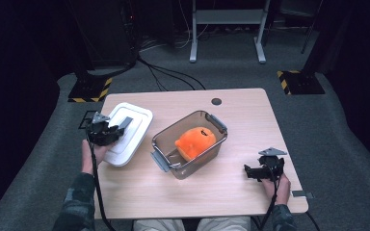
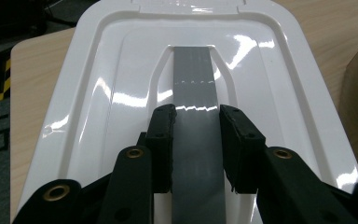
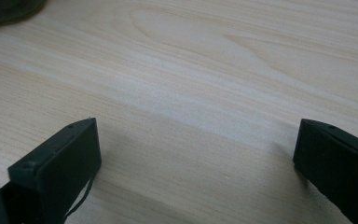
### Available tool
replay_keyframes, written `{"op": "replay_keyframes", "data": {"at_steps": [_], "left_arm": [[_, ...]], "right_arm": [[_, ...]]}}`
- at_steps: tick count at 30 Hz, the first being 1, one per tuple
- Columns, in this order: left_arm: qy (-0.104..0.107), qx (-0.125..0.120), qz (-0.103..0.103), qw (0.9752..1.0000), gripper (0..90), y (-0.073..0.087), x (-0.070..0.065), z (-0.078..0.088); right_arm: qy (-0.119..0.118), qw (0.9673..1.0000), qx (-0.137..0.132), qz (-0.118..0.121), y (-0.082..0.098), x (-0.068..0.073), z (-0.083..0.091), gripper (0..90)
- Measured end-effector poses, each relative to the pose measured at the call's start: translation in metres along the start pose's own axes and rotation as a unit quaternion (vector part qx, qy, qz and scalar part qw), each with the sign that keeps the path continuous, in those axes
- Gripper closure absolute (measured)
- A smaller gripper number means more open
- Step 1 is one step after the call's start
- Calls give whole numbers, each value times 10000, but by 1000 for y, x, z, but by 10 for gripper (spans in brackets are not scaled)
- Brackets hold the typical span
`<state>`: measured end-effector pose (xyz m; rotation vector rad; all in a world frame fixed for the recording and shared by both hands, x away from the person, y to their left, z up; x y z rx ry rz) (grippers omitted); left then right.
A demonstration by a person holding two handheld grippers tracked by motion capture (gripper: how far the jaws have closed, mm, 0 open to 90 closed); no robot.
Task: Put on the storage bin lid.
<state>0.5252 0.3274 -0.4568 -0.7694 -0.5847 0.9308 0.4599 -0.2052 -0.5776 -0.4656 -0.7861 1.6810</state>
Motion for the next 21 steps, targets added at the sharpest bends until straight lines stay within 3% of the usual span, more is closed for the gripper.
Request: {"op": "replay_keyframes", "data": {"at_steps": [12,21], "left_arm": [[94,-172,-122,9997,663,-25,-3,15],[208,-340,-263,9989,663,-46,-14,25]], "right_arm": [[-1,10000,3,0,0,0,0,0],[1,10000,-1,-3,0,0,0,0]]}}
Point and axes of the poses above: each handheld gripper's, and its own axes: z roughly backward along the jaws, y roughly out of its underside, x roughly to its left, the point moved 7 cm from there along -z, roughly forward along the jaws, and after that the axes turned 8 degrees about -z, right-handed, at the moved point
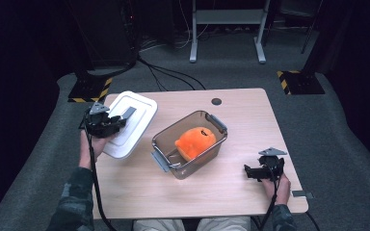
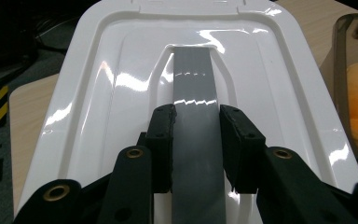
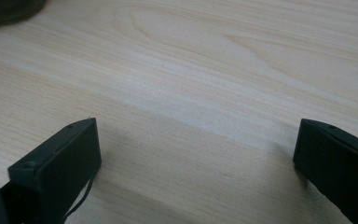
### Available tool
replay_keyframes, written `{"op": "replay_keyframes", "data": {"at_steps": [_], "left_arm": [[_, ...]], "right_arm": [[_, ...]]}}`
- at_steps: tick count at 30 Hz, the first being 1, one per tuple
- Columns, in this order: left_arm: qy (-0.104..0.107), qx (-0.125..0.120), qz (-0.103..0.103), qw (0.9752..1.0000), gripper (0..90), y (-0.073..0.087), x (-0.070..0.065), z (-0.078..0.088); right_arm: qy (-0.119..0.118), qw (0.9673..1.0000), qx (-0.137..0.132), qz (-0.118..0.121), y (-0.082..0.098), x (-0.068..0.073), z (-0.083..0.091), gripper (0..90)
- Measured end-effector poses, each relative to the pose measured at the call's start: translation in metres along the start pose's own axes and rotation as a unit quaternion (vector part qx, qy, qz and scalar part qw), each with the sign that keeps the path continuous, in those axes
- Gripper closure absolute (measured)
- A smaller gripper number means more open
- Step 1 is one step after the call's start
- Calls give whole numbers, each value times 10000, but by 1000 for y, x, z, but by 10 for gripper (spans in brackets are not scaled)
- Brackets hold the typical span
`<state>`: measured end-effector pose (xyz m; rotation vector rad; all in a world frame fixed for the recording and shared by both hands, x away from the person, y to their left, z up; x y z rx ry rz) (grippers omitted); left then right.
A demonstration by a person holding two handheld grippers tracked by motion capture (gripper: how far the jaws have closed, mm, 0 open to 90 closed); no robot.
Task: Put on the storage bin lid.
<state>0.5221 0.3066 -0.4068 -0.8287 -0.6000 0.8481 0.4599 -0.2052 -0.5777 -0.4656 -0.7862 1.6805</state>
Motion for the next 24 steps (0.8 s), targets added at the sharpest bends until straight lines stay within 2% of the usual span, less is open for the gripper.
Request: {"op": "replay_keyframes", "data": {"at_steps": [11,24], "left_arm": [[221,-108,-214,9995,662,-25,-14,3],[397,-116,-420,9983,663,-45,-35,-6]], "right_arm": [[-2,10000,-3,2,0,0,0,0],[-1,10000,3,0,0,0,0,0]]}}
Point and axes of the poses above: each handheld gripper's, and its own axes: z roughly backward along the jaws, y roughly out of its underside, x roughly to its left, the point moved 7 cm from there along -z, roughly forward along the jaws, and after that the axes turned 8 degrees about -z, right-handed, at the moved point
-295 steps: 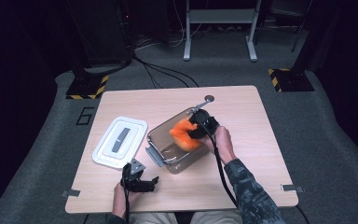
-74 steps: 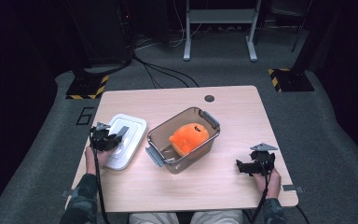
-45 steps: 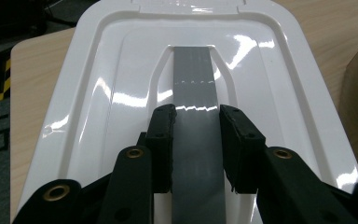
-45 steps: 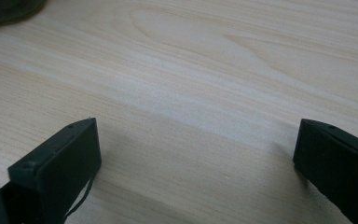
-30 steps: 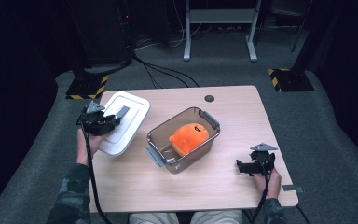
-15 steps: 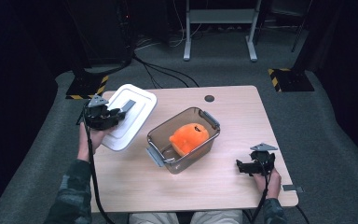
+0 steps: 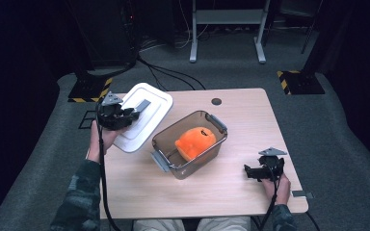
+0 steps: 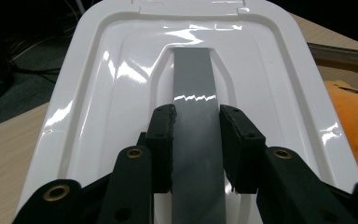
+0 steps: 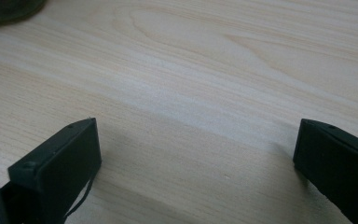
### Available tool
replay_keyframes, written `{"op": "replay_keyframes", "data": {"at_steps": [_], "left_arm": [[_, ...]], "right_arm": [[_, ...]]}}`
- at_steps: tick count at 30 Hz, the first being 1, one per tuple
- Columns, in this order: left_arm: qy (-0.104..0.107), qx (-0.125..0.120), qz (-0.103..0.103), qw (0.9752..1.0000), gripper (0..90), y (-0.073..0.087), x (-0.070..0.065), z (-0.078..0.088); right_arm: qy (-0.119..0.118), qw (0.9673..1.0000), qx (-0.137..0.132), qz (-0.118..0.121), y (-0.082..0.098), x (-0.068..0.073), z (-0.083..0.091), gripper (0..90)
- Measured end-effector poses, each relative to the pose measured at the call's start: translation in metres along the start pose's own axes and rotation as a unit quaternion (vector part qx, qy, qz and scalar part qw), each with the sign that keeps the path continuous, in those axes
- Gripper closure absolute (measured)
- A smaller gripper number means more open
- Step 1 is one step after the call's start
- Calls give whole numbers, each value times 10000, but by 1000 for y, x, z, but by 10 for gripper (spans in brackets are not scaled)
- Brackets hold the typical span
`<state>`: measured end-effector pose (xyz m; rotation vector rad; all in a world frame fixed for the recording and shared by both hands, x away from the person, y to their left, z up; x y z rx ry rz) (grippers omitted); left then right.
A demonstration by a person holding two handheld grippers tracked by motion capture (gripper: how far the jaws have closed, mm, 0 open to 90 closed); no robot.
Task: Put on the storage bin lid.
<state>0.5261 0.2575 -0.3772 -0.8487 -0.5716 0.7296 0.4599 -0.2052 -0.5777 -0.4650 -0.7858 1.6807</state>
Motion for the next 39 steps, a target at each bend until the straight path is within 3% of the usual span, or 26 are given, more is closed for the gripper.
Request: {"op": "replay_keyframes", "data": {"at_steps": [21,39], "left_arm": [[379,33,-297,9988,662,-21,-34,-24],[707,54,-405,9967,663,-32,-67,-45]], "right_arm": [[0,10000,0,1,0,0,0,0],[1,10000,-5,-1,0,0,0,0]]}}
Point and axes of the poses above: each handheld gripper's, and its own axes: z roughly backward along the jaws, y roughly out of its underside, x roughly to its left, the point moved 7 cm from there along -z, roughly forward along the jaws, and after that the axes turned 8 degrees about -z, right-handed, at the moved point
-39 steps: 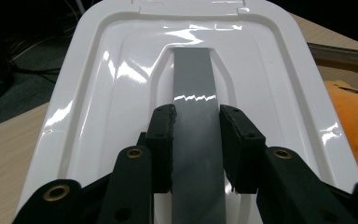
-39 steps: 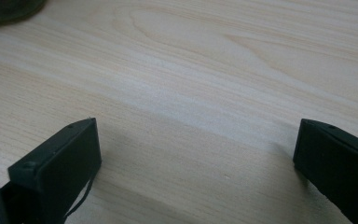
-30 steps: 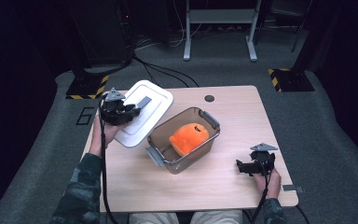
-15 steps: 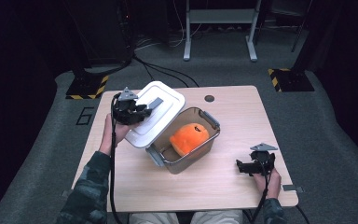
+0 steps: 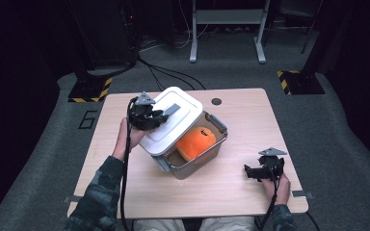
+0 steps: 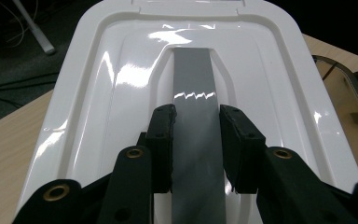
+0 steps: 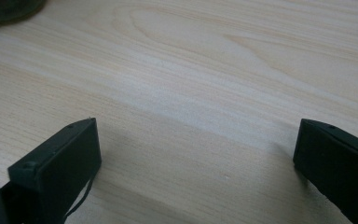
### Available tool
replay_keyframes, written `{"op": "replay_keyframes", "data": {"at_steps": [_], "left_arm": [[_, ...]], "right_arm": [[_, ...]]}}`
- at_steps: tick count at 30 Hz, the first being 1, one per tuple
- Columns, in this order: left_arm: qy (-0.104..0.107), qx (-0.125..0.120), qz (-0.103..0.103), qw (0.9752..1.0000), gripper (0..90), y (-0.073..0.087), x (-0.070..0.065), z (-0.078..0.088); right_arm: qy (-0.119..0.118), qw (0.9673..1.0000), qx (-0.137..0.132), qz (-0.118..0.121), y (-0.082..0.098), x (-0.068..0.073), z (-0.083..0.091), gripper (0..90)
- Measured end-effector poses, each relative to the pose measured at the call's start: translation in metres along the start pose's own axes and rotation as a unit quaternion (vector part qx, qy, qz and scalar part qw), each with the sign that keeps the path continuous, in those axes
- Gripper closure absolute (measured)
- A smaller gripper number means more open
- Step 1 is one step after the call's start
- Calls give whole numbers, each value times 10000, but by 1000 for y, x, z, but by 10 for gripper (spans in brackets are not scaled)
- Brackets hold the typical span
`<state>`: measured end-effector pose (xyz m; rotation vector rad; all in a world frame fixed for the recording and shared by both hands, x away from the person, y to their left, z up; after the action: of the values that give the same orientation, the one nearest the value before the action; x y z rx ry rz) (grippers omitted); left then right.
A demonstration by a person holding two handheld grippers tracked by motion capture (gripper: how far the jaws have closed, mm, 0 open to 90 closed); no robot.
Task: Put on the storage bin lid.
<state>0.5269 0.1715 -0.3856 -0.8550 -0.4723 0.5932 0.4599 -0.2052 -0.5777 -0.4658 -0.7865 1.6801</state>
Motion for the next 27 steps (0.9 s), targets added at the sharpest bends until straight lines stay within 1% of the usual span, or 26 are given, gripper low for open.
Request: {"op": "replay_keyframes", "data": {"at_steps": [5,7,8,9,10,11,12,13,18,20,22,27], "left_arm": [[140,43,-62,9999,662,-3,-11,-8],[164,71,-111,9998,662,-4,-14,-11],[183,93,-102,9997,662,-4,-16,-12],[204,97,-145,9996,662,-5,-18,-13],[204,97,-145,9996,662,-5,-18,-13],[230,86,-120,9996,662,-5,-22,-15],[250,118,-166,9995,662,-5,-23,-16],[280,118,-153,9994,662,-5,-25,-18],[400,174,-235,9988,662,-6,-34,-24],[411,167,-226,9988,662,-6,-36,-25],[485,189,-248,9983,662,-7,-40,-29],[586,232,-271,9976,662,-7,-49,-34]], "right_arm": [[5,10000,-3,-13,0,0,0,0],[6,10000,-3,-14,0,0,0,0],[9,10000,-3,-14,0,0,0,0],[8,10000,-2,-15,0,0,0,0],[9,10000,-2,-15,0,0,0,0],[11,10000,-4,-16,0,0,0,0],[12,10000,-2,-19,0,0,0,0],[11,10000,-3,-16,0,0,0,0],[11,10000,-4,-16,0,0,0,0],[9,10000,-2,-17,0,0,0,0],[12,10000,-5,-19,0,0,0,0],[12,10000,-2,-19,0,0,0,0]]}}
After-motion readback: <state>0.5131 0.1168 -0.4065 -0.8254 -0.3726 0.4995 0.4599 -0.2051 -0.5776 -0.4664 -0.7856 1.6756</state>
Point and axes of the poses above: each handheld gripper's, and its own axes: z roughly backward along the jaws, y roughly out of its underside, x roughly to its left, the point moved 7 cm from there along -z, roughly forward along the jaws, and after that the axes turned 8 degrees about -z, right-handed, at the moved point
